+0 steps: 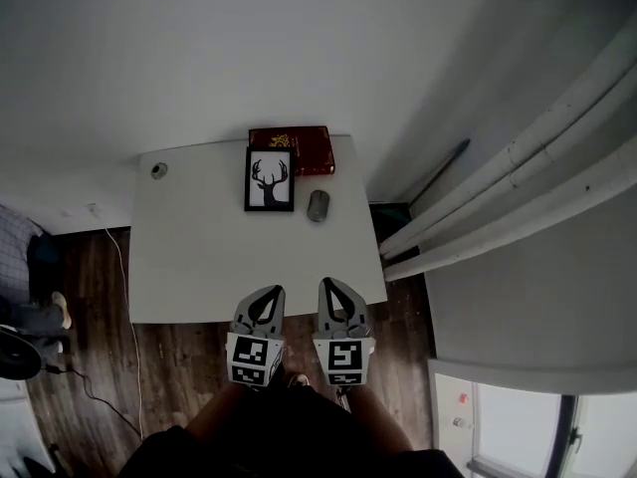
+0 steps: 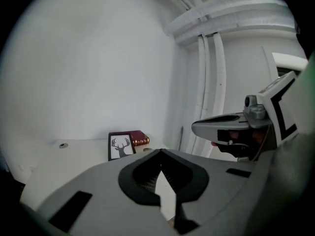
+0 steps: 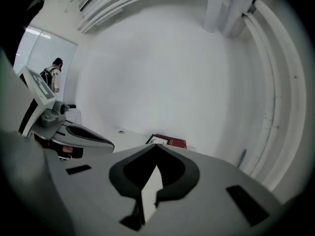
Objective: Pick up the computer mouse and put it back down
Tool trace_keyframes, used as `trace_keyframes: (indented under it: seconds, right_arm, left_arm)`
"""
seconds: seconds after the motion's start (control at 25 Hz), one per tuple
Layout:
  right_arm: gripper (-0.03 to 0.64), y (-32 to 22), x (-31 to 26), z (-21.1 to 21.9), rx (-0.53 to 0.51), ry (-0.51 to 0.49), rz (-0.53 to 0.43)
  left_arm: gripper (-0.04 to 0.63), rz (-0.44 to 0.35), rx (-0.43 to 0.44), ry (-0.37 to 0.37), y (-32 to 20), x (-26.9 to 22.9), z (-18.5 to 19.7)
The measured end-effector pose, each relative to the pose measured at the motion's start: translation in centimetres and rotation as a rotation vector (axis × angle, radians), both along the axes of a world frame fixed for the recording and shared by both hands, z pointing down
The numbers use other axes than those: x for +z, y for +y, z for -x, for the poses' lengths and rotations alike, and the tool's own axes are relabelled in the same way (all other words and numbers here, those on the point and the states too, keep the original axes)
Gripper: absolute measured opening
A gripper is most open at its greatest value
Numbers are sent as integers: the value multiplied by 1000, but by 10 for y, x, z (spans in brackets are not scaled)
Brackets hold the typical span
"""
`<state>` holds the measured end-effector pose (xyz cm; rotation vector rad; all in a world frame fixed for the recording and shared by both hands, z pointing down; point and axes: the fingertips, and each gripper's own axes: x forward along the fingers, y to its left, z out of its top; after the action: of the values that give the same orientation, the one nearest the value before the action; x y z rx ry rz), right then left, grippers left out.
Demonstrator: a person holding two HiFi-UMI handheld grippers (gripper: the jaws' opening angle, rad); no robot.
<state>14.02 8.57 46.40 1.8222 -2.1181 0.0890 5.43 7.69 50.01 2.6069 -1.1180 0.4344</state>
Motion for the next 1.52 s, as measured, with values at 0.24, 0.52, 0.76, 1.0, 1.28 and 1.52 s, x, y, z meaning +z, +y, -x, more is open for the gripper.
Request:
trace_keyframes:
  seconds: [0.24,0.52,0.76,1.0,1.28,1.52]
  right_arm:
    - [20,-49,18,5,51,8,81]
    - [20,-95,41,10,141,-30,160]
    - [20,-120,56,0,201,-61,207]
    - [20,-140,79,-17,238,-123,257]
    - [23,-177,127,-47,273,-214,352]
    - [133,-203,178,-61,274,-366,493]
  left_arm:
    - [2,56,68,10,-46,14,6]
    - [2,106,161,7,-81,35,4]
    - [2,132,194,2,-95,50,3]
    - [2,164,190,-29,-109,73,3]
    - [2,138,196,-100,-135,88,-13]
    - [2,185,210,-122,-142,104,-32]
